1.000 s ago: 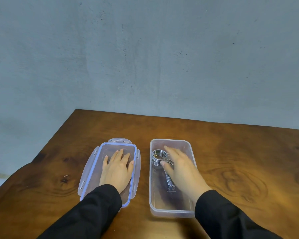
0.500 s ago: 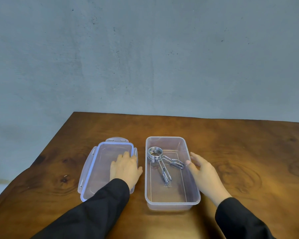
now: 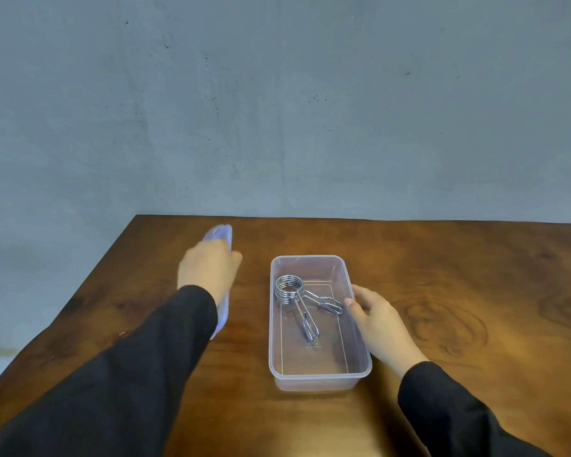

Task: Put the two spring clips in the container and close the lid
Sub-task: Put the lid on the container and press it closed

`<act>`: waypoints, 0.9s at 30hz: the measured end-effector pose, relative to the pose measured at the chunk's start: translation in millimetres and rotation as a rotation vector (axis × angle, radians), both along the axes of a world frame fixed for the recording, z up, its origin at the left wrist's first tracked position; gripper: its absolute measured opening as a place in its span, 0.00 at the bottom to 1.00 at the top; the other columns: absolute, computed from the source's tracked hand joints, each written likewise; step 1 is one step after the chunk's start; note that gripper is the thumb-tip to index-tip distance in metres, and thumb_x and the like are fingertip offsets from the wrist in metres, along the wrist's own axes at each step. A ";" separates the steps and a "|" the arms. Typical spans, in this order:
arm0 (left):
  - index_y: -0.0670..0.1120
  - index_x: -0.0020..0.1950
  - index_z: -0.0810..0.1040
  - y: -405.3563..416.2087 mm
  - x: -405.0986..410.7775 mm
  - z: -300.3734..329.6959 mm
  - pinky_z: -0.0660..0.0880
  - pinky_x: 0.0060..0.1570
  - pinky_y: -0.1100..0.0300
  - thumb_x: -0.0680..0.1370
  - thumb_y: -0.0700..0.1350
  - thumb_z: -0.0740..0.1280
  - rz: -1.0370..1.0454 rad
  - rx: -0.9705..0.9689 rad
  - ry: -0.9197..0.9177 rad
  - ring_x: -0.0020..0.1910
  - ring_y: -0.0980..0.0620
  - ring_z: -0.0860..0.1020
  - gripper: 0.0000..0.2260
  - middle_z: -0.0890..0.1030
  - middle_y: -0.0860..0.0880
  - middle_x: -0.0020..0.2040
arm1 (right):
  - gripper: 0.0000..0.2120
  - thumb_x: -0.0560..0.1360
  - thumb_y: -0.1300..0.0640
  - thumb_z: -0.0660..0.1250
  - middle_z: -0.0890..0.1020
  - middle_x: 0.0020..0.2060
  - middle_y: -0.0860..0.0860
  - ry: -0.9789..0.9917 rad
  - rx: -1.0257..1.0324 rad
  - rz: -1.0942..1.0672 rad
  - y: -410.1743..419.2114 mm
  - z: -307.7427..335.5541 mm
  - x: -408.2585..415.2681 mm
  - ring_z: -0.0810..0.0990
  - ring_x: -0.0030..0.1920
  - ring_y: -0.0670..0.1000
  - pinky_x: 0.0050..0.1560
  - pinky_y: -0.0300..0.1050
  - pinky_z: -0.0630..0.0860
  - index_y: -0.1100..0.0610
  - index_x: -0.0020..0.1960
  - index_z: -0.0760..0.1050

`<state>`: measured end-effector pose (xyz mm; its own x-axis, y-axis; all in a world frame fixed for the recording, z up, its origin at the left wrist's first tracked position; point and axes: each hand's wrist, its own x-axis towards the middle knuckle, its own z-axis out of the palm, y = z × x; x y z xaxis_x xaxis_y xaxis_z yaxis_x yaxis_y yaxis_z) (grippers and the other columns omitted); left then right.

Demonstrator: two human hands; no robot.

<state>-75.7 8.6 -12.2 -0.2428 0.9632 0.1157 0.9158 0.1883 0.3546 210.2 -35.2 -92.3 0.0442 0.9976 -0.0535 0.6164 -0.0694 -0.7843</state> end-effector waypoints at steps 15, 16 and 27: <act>0.40 0.48 0.74 -60.8 46.0 73.6 0.81 0.34 0.53 0.81 0.38 0.58 -0.174 0.183 -1.379 0.33 0.42 0.83 0.07 0.86 0.36 0.46 | 0.27 0.82 0.39 0.56 0.86 0.41 0.59 0.677 -0.166 0.028 -16.4 73.9 -7.2 0.81 0.39 0.57 0.46 0.55 0.79 0.61 0.53 0.81; 0.39 0.47 0.75 -63.8 47.7 59.9 0.81 0.34 0.52 0.81 0.39 0.58 -0.155 0.150 -1.366 0.33 0.42 0.82 0.08 0.86 0.38 0.45 | 0.27 0.82 0.39 0.58 0.83 0.36 0.56 0.644 -0.136 0.011 -19.9 72.3 -5.4 0.78 0.35 0.55 0.40 0.52 0.76 0.63 0.48 0.80; 0.44 0.32 0.66 -65.1 41.2 -32.5 0.70 0.36 0.55 0.82 0.54 0.63 0.019 -0.124 -0.851 0.31 0.49 0.70 0.22 0.71 0.45 0.31 | 0.23 0.79 0.42 0.63 0.72 0.28 0.51 0.218 -0.129 -0.118 -21.0 26.3 10.6 0.70 0.31 0.51 0.35 0.49 0.69 0.59 0.35 0.67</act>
<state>-34.5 -56.5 -44.7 -0.2157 0.9516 -0.2188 0.3439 0.2837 0.8951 220.8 -56.2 -66.0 0.1338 0.9705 -0.2005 0.4159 -0.2386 -0.8775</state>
